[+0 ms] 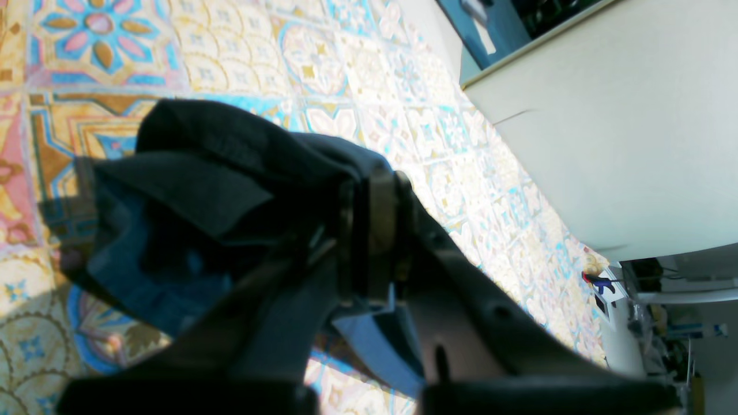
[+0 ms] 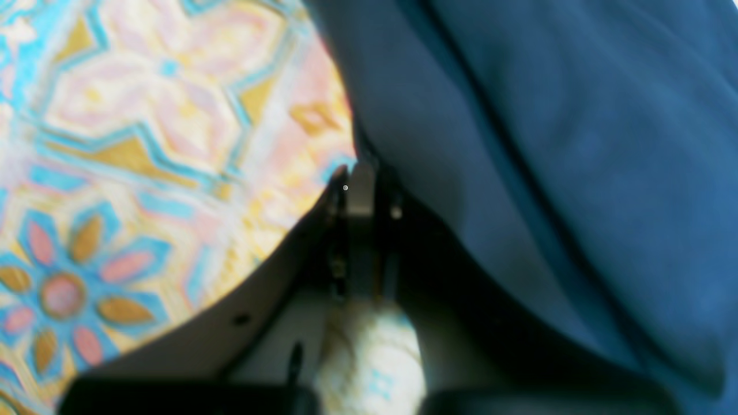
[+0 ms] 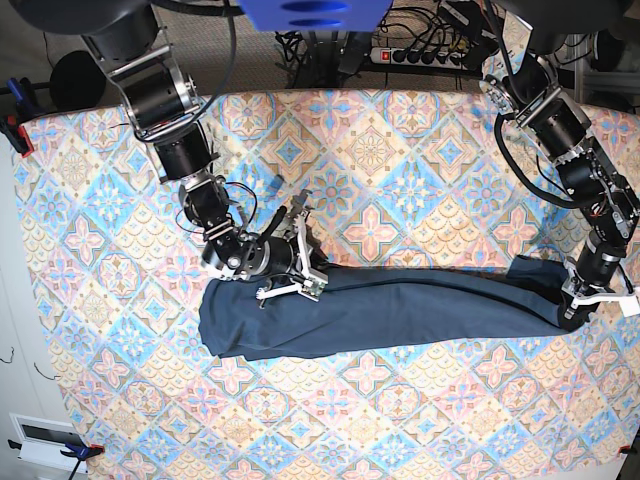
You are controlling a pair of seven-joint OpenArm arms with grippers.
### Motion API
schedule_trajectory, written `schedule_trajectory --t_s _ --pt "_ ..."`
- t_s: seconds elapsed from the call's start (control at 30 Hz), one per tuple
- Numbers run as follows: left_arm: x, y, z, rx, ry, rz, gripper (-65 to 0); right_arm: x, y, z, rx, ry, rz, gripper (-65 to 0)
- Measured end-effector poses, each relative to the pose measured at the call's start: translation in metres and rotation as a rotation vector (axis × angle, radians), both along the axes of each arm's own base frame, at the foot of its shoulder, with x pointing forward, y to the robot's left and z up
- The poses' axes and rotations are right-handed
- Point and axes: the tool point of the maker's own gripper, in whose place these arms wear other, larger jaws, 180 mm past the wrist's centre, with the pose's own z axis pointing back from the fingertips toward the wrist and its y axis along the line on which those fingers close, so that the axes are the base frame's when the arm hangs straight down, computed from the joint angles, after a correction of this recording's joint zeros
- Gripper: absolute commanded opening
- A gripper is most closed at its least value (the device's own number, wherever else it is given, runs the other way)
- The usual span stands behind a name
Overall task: Layout the t-shirt on the table in an organized manner, then fold the t-shirt properly
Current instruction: 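Grasp the rolled shirt's upper layer with the right gripper, then pull the upper layer away from the left gripper to unroll the shirt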
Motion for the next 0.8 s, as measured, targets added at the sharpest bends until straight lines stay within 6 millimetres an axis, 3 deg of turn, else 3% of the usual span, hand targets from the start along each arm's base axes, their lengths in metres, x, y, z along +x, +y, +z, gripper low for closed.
schedule_trajectory --t_s 0.1,0.2,0.4,0.5,0.6,0.73,0.8 --pt "0.0 0.0 0.0 0.0 0.0 -0.002 -65.0 0.004 -0.017 0.01 -0.078 -0.059 0.009 -64.4" --pt "-0.001 0.0 -0.001 0.003 0.002 -0.002 -65.0 0.007 -0.032 0.035 -0.103 -0.146 0.014 -64.4" --pt "-0.018 0.0 -0.001 0.058 0.014 -0.011 -65.0 -0.029 -0.036 0.064 -0.041 -0.222 -0.018 -64.4" --pt "-0.029 -0.001 0.004 0.101 0.028 -0.026 -65.0 -0.032 -0.06 0.082 -0.057 -0.273 -0.094 -64.4" --pt "-0.033 -0.007 0.002 0.105 0.049 -0.061 -65.0 -0.035 -0.071 0.104 -0.046 -0.332 -0.133 -64.4" --pt "-0.051 -0.008 -0.007 0.137 0.087 -0.069 -65.0 -0.052 -0.079 0.116 -0.037 -0.354 -0.164 -64.4" --pt "-0.064 -0.009 -0.009 0.171 0.108 -0.075 -65.0 -0.057 -0.093 0.122 -0.044 -0.373 -0.186 -64.4"
